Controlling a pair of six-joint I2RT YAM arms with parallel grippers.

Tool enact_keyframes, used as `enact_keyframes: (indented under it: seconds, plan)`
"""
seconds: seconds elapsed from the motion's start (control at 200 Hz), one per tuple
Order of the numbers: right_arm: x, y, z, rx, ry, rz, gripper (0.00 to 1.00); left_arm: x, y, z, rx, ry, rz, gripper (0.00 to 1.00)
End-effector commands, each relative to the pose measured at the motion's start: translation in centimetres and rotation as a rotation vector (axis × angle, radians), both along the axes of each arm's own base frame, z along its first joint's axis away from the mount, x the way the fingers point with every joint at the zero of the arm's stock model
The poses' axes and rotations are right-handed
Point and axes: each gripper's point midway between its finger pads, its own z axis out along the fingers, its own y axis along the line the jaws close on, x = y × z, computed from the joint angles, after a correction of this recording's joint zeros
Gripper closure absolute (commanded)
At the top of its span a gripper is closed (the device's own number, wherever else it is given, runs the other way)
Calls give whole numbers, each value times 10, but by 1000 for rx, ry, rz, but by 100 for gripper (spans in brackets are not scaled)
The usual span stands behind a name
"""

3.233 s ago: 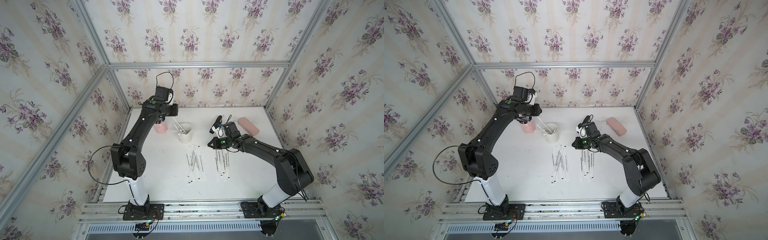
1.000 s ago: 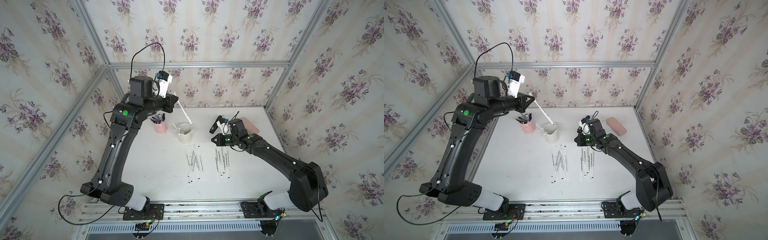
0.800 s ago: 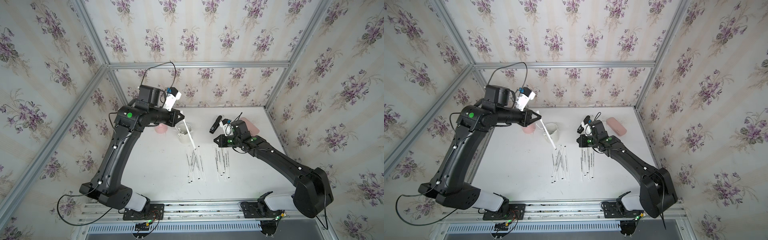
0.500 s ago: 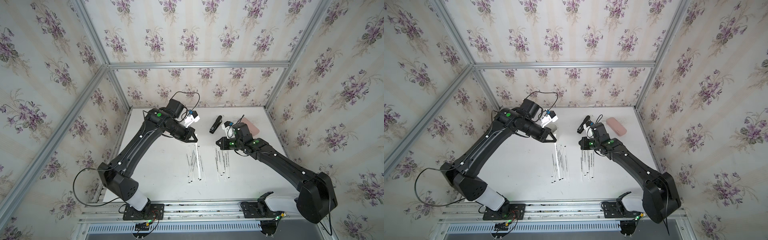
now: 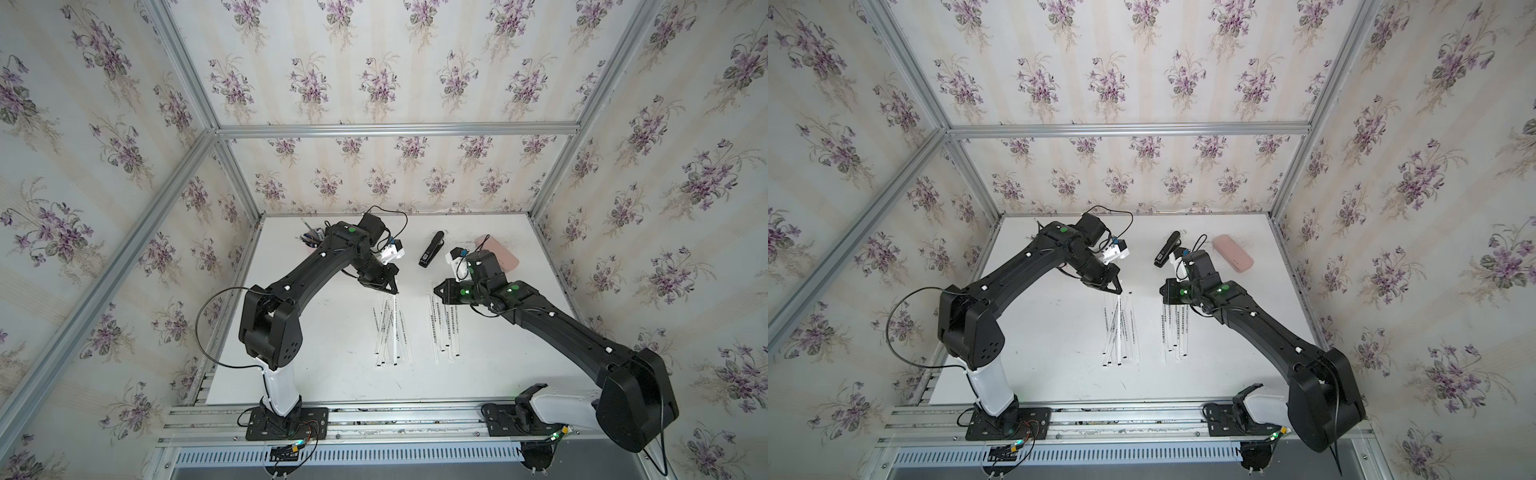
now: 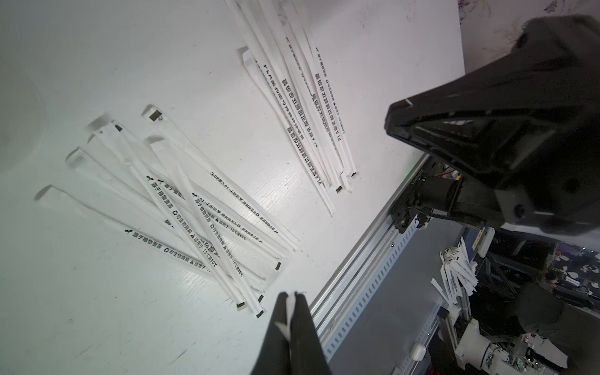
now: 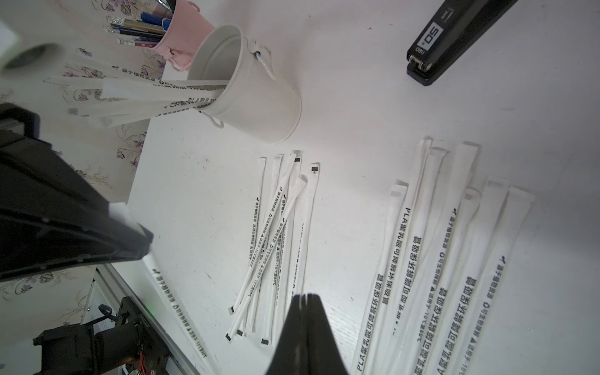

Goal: Take the straws out of the storage container
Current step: Place the straw at the center of the board.

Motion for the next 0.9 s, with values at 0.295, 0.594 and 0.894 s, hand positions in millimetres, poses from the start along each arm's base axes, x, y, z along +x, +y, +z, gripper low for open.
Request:
enact_keyframes:
  seconds: [0.295, 0.594, 0.894]
  plan:
    - [1, 3, 0, 19, -7, 5, 93, 19, 5, -26, 49, -21, 19, 96]
    - [2, 5, -2, 21, 0, 9, 93, 21, 14, -36, 64, -12, 46, 91]
    - [3, 5, -2, 24, 2, 9, 93, 25, 18, -32, 56, -29, 65, 84]
